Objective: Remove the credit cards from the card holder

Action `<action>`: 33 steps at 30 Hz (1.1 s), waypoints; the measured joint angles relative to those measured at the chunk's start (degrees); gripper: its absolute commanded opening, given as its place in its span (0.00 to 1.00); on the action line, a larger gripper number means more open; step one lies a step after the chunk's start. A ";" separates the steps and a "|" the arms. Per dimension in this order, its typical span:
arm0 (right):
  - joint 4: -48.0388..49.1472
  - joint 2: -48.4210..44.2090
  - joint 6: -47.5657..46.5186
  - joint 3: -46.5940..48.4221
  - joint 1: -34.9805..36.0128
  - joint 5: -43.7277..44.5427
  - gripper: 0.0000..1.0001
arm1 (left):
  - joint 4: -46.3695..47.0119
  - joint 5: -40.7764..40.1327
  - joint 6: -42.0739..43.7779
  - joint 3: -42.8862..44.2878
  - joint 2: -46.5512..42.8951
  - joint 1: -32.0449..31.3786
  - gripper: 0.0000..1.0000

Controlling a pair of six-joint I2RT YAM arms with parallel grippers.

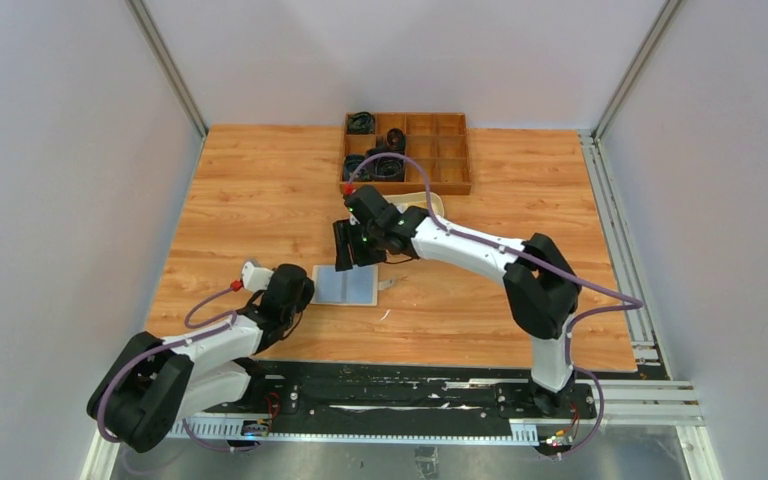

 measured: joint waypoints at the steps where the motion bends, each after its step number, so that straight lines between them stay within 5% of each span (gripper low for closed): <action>1: -0.57 1.31 1.07 1.62 0.00 -0.17 0.58 | -0.04 -0.28 -0.57 -0.22 0.00 0.00 0.00; 9: -7.19 10.58 3.52 15.67 1.99 2.45 0.59 | -0.07 -1.33 -2.67 -0.39 -0.02 0.00 0.00; 14: -10.05 11.80 4.31 15.87 3.56 4.28 0.60 | -0.24 -1.33 -2.93 -0.39 -0.63 0.00 0.00; 27: -5.92 0.04 4.57 -12.00 0.96 9.14 0.61 | -6.73 -1.11 2.93 3.34 -2.78 0.00 0.00; 33: -0.61 -2.49 4.66 -16.59 -1.20 8.33 0.60 | -8.11 -0.85 4.37 3.45 -2.62 0.00 0.00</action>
